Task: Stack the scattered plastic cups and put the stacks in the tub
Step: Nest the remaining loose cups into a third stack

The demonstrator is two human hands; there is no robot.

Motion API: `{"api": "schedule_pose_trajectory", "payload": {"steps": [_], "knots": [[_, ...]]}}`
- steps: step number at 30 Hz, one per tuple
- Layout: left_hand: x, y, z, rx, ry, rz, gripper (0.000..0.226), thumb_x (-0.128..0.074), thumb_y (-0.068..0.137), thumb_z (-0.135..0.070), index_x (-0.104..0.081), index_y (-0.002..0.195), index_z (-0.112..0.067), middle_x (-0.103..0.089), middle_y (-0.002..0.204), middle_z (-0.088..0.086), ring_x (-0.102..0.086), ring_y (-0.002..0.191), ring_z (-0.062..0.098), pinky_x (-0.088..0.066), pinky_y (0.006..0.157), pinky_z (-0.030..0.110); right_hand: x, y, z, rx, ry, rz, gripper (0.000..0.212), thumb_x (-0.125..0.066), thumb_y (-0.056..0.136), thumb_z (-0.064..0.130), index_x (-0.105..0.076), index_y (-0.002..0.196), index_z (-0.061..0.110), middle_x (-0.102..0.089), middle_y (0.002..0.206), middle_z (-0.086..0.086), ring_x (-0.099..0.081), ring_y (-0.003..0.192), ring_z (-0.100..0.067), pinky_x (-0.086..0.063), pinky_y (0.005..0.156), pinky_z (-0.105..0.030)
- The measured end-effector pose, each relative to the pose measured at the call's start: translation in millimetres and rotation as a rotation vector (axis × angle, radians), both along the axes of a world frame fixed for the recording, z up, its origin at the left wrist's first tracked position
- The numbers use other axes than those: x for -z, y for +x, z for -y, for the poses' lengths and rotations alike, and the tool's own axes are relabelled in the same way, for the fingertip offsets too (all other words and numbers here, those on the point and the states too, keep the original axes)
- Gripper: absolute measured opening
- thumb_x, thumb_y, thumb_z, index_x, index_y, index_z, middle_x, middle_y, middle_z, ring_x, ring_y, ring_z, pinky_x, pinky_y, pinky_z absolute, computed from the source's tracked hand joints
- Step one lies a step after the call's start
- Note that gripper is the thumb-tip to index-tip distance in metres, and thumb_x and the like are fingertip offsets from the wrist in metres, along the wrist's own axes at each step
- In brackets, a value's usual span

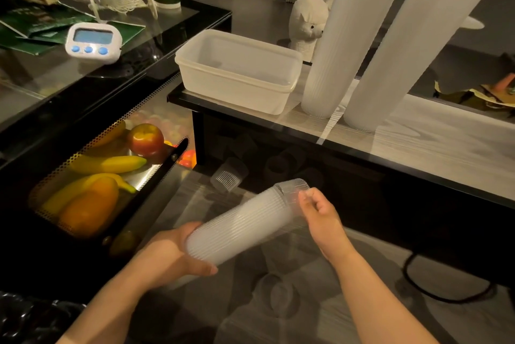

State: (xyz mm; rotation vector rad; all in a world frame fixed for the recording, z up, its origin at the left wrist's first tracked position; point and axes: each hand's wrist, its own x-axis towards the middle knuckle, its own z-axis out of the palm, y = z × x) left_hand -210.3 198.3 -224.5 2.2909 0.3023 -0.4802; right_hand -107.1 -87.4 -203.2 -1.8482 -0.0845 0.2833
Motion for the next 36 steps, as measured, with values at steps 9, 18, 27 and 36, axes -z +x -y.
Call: {"api": "schedule_pose_trajectory", "payload": {"steps": [9,18,27,36], "knots": [[2,5,2,0.005,0.006,0.014,0.097,-0.082,0.041,-0.067,-0.049,0.13,-0.046,-0.063,0.11,-0.016,-0.061,0.099,0.006,-0.055,0.085,0.031,-11,8,13,0.034,0.06,-0.043,0.028,-0.058,0.097,0.029,-0.056,0.121,0.042,-0.071,0.109,0.014,-0.064,0.107,-0.007,-0.048,0.095,-0.031],[3,3,-1,0.02,-0.006,0.017,0.09,-0.091,0.052,-0.054,-0.048,0.131,-0.042,-0.058,0.112,-0.02,-0.057,0.102,0.005,-0.053,0.085,0.026,-18,12,11,-0.079,0.007,-0.097,0.042,-0.051,0.099,0.015,-0.054,0.13,0.044,-0.065,0.113,0.011,-0.065,0.103,-0.005,-0.053,0.08,-0.02],[-3,16,7,0.087,0.116,0.022,0.094,-0.082,0.049,-0.067,-0.044,0.133,-0.05,-0.06,0.109,-0.019,-0.058,0.1,0.006,-0.051,0.084,0.026,-21,4,-23,-0.183,-0.087,-0.077,0.032,-0.034,0.1,0.047,-0.057,0.119,0.037,-0.056,0.117,0.022,-0.05,0.111,0.001,-0.037,0.085,-0.015],[-3,31,12,0.003,0.0,0.024,0.081,-0.089,0.058,-0.054,-0.041,0.123,-0.05,-0.05,0.099,-0.026,-0.052,0.092,0.002,-0.043,0.073,0.02,17,76,-17,0.312,-0.3,-0.295,0.045,-0.054,0.097,0.045,-0.061,0.124,0.009,-0.064,0.12,-0.015,-0.059,0.114,-0.032,-0.046,0.102,-0.045]]}}
